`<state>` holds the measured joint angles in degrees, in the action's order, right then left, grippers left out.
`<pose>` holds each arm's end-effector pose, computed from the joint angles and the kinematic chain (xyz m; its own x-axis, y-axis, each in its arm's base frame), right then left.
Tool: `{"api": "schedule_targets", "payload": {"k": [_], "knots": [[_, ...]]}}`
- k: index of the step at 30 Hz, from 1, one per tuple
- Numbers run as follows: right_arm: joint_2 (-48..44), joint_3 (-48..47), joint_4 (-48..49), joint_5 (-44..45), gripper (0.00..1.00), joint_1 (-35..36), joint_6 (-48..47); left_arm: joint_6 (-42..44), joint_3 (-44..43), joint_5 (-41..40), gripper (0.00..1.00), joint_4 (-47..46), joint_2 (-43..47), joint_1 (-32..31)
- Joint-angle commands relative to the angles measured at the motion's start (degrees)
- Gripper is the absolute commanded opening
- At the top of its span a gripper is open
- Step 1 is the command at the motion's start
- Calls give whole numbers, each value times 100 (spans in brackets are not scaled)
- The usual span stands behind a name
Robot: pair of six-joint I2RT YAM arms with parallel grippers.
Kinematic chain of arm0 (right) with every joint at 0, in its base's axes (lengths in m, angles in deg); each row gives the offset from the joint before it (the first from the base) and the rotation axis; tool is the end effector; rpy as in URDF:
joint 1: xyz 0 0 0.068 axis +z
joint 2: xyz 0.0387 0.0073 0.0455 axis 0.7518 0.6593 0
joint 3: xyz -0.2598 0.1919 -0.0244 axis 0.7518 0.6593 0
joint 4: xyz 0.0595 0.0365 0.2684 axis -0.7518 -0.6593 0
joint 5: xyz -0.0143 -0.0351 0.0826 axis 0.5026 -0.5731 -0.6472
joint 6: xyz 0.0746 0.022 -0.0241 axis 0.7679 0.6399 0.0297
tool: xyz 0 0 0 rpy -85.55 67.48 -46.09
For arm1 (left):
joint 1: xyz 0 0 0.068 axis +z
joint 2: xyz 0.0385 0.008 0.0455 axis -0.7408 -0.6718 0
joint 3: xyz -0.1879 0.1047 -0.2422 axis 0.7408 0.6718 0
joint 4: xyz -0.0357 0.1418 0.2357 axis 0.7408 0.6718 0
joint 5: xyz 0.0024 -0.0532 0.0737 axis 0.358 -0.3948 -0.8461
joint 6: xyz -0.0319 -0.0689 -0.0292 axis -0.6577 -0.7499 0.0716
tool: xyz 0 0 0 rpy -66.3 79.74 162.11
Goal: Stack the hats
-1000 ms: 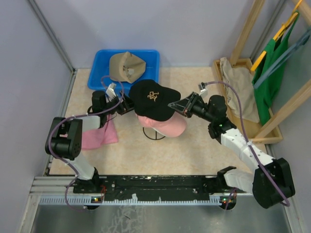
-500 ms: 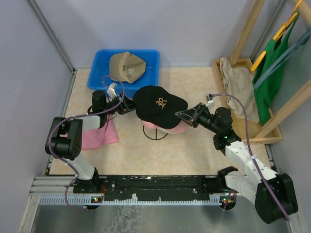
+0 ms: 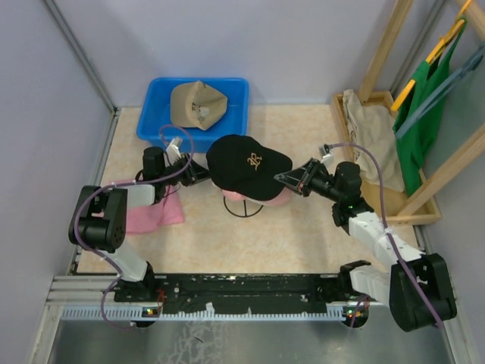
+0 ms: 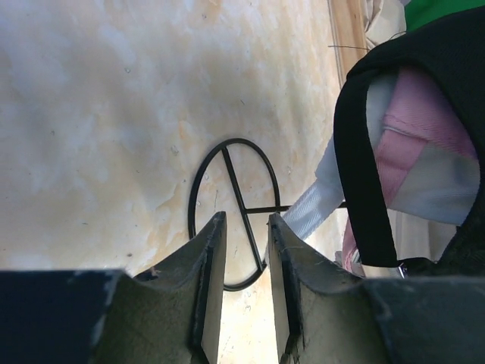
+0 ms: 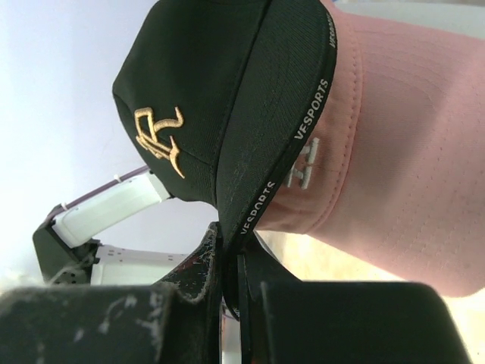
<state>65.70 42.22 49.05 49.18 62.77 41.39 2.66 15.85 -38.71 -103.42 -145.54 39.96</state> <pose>0.2292 0.1026 0.2767 -0.7890 0.5530 -0.2677 -0.1428 0.2587 0.9553 0.3511 -0.0975 0.1919 -0.7824 -0.3498 -0.5152 0.2874 0.5310 -0.7971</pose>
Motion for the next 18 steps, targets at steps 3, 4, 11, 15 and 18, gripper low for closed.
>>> {"api": "schedule_targets", "payload": {"k": [3, 4, 11, 15, 18], "knots": [[342, 134, -545, 104, 0, -61, -637, 31, 31, 37, 33, 99, 288, 162], [337, 176, -559, 108, 0, -77, -669, -3, 36, 37, 33, 114, 326, 198], [319, 288, -561, 63, 0, -154, -766, -243, 185, -37, 51, 253, 915, 478], [309, 233, -573, 26, 0, -157, -775, -390, 83, 200, 65, 208, 1135, 547], [233, 185, -632, 46, 0, -161, -773, -562, -48, 466, 67, -18, 981, 492]]}}
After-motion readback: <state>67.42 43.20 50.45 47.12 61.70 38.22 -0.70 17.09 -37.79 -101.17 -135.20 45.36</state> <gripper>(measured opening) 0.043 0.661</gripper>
